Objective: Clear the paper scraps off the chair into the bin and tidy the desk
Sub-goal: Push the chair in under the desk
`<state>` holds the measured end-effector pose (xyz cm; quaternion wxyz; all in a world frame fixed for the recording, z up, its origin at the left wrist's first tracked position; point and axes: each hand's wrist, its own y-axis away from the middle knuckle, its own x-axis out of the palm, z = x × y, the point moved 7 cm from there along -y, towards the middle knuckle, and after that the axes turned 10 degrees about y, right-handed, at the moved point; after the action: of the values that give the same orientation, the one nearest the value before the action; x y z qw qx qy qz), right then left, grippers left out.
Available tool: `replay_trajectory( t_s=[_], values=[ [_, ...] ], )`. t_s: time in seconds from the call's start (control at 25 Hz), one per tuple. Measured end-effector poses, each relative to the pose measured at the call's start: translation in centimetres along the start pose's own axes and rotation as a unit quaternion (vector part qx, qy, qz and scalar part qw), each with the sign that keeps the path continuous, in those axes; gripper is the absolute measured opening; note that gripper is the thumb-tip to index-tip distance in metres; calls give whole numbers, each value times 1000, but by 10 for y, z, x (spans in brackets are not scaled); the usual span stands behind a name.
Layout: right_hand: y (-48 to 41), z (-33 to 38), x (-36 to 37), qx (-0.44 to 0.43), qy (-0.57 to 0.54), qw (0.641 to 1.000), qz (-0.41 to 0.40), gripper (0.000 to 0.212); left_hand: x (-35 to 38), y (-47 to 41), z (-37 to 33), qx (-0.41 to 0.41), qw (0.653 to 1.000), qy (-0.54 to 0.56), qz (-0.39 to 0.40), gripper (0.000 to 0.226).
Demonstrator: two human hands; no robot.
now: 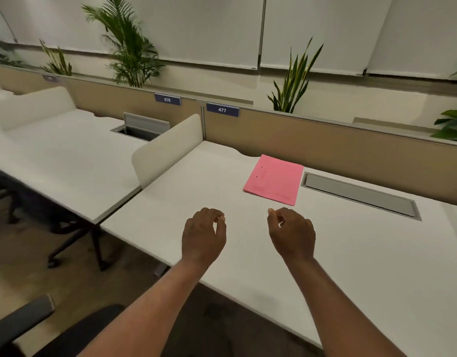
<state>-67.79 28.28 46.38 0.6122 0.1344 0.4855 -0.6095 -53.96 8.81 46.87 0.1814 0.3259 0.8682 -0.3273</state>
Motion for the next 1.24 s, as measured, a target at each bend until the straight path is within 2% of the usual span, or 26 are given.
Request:
replay_trajectory(
  t_s=[0.2, 0.56, 0.8, 0.92, 1.24],
  values=[
    [78, 52, -43, -57, -27, 998, -4, 24, -107, 77, -3, 2, 999, -23, -30, 10],
    [213, 153, -69, -109, -42, 993, -12, 32, -278, 170, 33, 46, 996, -66, -42, 18],
    [333, 257, -57, -127, -51, 991, 9, 22, -379, 245, 85, 38, 995, -89, -7, 19],
    [394, 304, -57, -128, -44, 990, 28, 23, -430, 278, 109, 34, 994, -100, 8, 21],
    [526, 389, -83, -142, -13, 990, 13, 31, -550, 356, 153, 53, 990, -124, 45, 30]
  ],
)
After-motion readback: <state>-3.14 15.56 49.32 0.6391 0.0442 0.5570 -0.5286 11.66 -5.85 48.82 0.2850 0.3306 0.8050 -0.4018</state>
